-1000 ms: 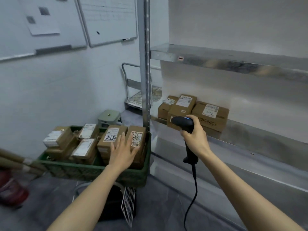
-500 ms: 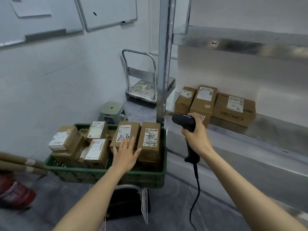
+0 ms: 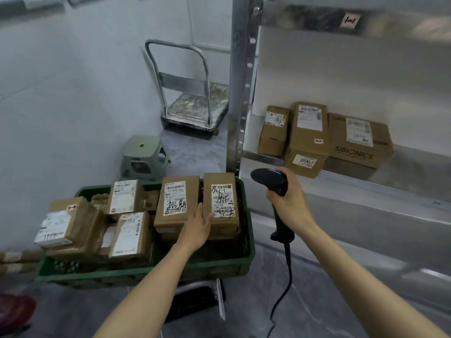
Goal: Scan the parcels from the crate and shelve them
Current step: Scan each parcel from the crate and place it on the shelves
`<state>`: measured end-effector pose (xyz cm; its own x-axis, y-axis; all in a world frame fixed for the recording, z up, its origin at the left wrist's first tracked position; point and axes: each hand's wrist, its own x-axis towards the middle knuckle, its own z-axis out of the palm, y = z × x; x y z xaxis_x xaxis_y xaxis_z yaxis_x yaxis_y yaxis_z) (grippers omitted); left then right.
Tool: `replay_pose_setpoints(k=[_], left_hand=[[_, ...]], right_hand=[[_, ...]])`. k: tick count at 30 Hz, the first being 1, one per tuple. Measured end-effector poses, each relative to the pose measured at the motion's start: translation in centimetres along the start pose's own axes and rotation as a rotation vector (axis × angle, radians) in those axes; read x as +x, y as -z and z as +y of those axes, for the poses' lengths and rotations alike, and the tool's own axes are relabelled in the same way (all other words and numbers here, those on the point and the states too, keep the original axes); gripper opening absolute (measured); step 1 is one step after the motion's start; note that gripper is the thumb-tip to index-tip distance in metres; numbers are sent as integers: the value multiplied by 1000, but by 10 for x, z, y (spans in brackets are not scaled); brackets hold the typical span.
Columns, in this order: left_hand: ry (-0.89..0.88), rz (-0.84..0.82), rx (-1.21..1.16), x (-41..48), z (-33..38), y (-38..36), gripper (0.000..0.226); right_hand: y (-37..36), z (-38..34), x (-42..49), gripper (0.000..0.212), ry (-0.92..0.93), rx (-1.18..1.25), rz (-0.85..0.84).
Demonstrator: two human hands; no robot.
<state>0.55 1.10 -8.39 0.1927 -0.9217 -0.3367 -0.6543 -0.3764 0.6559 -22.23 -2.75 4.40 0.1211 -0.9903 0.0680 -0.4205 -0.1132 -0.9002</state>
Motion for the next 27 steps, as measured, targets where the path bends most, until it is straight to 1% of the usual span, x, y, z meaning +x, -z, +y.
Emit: replay_pose_setpoints(k=[4, 7, 11, 14, 20, 24, 27], left_hand=[[-1, -21, -83, 16, -1, -11, 62], [22, 1, -95, 28, -3, -18, 59], [-61, 170, -29, 36, 0, -25, 45], [-104, 222, 50, 37, 2, -29, 41], [-59, 238, 66, 38, 8, -36, 44], [10, 194, 42, 42, 13, -43, 40], [49, 138, -29, 46, 12, -50, 43]], right_hand=[[-5, 14, 12, 50, -11, -12, -11], [-8, 21, 20, 50, -18, -24, -32], [-11, 30, 29, 50, -31, -26, -36], [-13, 35, 32, 50, -52, -40, -49], [-14, 40, 35, 51, -78, -18, -63], [-13, 43, 37, 50, -76, -25, -70], [-13, 46, 36, 50, -79, -22, -75]])
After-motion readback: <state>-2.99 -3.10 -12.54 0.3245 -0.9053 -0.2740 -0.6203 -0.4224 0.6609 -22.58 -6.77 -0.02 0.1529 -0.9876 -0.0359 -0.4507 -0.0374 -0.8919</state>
